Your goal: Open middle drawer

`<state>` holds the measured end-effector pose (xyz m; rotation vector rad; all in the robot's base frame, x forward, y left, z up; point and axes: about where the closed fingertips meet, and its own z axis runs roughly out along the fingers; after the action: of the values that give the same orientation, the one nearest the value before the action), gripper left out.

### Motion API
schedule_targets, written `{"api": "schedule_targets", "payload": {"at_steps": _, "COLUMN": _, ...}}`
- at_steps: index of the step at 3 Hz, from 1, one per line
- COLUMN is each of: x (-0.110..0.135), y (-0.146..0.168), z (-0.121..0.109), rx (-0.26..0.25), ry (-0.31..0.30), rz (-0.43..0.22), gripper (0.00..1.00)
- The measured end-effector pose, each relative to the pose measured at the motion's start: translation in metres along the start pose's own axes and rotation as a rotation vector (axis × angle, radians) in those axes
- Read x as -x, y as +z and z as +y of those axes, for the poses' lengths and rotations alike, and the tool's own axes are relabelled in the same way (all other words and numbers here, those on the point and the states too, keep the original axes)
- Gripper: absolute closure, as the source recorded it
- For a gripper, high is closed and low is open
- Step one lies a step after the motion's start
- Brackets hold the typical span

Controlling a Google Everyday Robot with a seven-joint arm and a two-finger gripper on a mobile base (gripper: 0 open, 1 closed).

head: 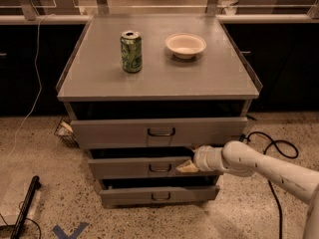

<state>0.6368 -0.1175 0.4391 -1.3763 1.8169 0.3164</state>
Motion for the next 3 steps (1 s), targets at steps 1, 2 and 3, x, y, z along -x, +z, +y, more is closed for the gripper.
{"api": "schedule_targets", "payload": {"at_steps": 1, "x": 0.0, "y": 0.0, "z": 0.0, "rx": 0.0, "ry": 0.0, "rz": 0.0, "gripper": 0.61}}
{"api": "schedule_targets", "payload": {"at_steps": 2, "x": 0.0, "y": 0.0001, "z": 0.0, "rx": 0.0, "ry": 0.0, "rz": 0.0, "gripper": 0.85}}
{"api": "schedule_targets", "payload": {"at_steps": 3, "x": 0.0001, "y": 0.0001, "z": 0.0001, "rx": 0.0, "ry": 0.0, "rz": 0.0, "gripper": 1.0}}
